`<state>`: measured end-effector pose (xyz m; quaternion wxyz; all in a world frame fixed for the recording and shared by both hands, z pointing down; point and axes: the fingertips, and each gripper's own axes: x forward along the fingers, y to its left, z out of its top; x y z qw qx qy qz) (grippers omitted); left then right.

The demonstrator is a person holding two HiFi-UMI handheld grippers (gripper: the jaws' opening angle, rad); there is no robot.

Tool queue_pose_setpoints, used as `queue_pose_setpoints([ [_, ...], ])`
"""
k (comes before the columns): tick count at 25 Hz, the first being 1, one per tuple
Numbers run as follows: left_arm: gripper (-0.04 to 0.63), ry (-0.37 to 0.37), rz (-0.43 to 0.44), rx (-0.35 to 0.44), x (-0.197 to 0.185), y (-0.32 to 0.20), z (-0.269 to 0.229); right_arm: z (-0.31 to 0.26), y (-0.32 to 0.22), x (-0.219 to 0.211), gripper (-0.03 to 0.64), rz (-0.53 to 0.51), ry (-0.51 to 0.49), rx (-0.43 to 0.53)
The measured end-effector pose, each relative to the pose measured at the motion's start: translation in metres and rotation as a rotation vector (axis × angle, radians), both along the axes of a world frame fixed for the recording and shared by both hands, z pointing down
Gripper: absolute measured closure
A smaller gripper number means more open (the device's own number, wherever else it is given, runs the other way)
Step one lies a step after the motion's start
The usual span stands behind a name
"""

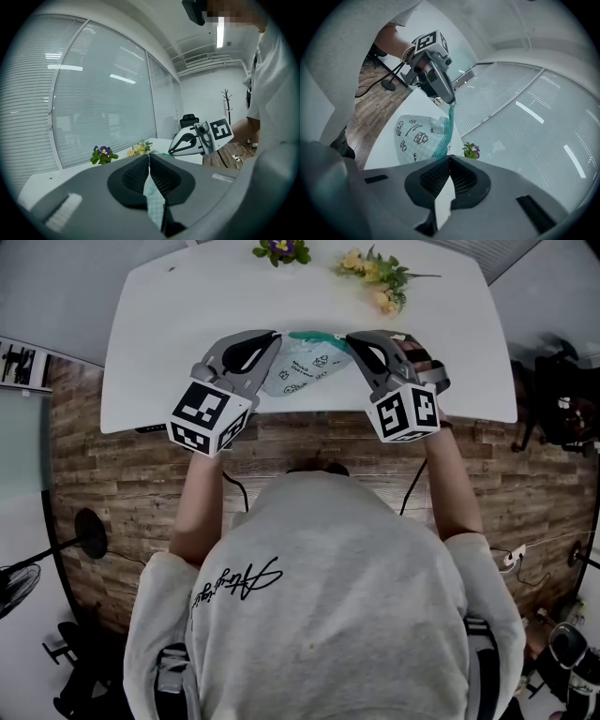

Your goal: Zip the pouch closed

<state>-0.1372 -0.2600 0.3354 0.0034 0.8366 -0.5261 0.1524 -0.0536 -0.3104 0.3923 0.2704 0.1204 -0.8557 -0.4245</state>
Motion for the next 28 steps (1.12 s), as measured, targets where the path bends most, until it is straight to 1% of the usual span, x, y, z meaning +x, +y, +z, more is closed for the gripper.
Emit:
queue_pose_setpoints([
  [5,0.588,0.02,-0.003,-0.003,-0.001,0.002,0.004,0.0,-0.003,0.005,0.614,0.017,0.002,0.009],
  [11,0.588,0.029,-0.025,-0.003,-0.008,0.002,0.005,0.006,-0.008,0.011,0.614,0.039,0.01,0.006],
  [28,0.588,0.047,-0.036,-0.007,-0.009,0.01,0.007,0.009,-0.014,0.027,0.614,0.074,0.021,0.014],
])
